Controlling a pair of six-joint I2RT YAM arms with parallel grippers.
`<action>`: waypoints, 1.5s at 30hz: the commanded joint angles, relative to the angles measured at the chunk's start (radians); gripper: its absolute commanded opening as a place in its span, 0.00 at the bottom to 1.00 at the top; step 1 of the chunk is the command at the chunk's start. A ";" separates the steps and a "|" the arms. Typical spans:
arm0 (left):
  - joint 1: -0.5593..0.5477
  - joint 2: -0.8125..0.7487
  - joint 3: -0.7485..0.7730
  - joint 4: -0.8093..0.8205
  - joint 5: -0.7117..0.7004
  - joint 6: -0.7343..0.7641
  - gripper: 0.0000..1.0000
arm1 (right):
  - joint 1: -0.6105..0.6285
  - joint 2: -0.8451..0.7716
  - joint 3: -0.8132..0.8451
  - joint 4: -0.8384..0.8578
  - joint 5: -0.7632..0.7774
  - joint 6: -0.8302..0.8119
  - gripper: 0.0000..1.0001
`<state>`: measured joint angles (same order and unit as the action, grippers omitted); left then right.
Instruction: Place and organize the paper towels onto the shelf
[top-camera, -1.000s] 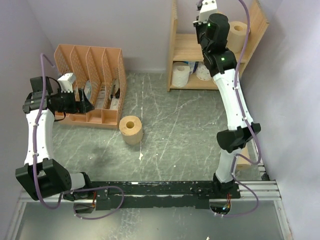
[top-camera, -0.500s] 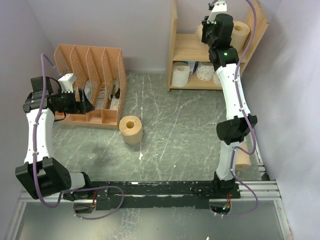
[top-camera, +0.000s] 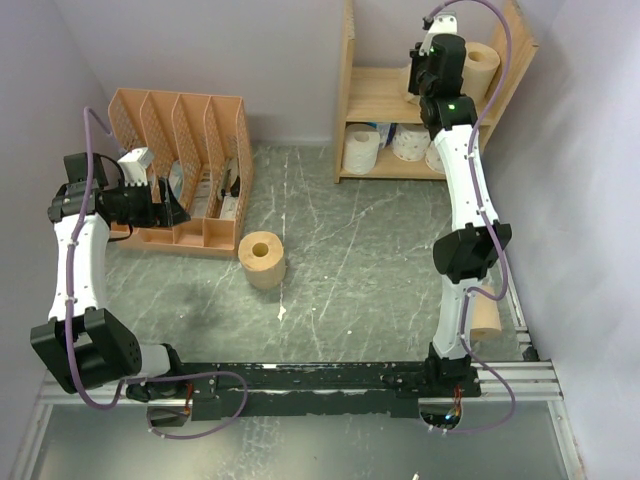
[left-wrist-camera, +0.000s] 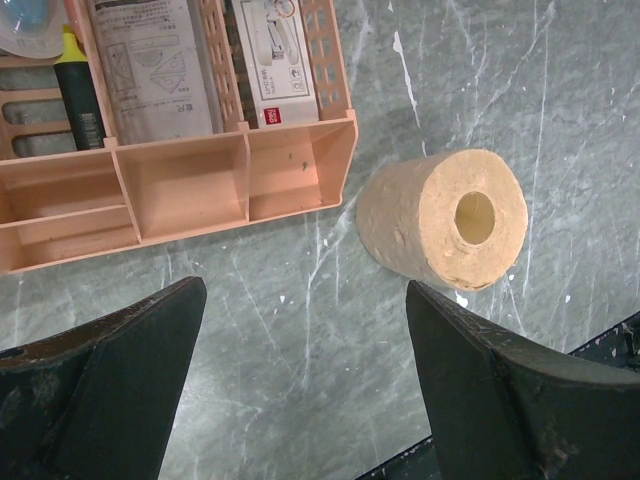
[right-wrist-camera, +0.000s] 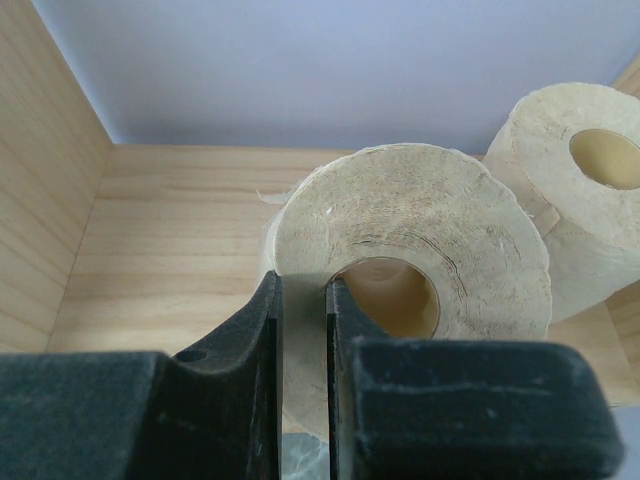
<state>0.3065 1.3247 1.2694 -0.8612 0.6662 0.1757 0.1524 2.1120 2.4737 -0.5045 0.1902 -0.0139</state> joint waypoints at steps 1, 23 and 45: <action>0.010 0.004 0.028 -0.011 0.032 0.010 0.93 | -0.024 -0.022 0.015 0.063 -0.007 0.021 0.00; 0.011 0.020 0.035 -0.016 0.020 0.018 0.93 | 0.051 -0.046 -0.080 0.365 0.043 -0.095 0.97; 0.010 0.005 0.004 0.000 0.009 0.018 0.93 | 0.657 -0.737 -1.346 0.248 -0.633 -0.487 0.86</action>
<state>0.3069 1.3403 1.2694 -0.8650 0.6621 0.1837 0.7414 1.3048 1.1347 -0.1543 -0.2832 -0.4168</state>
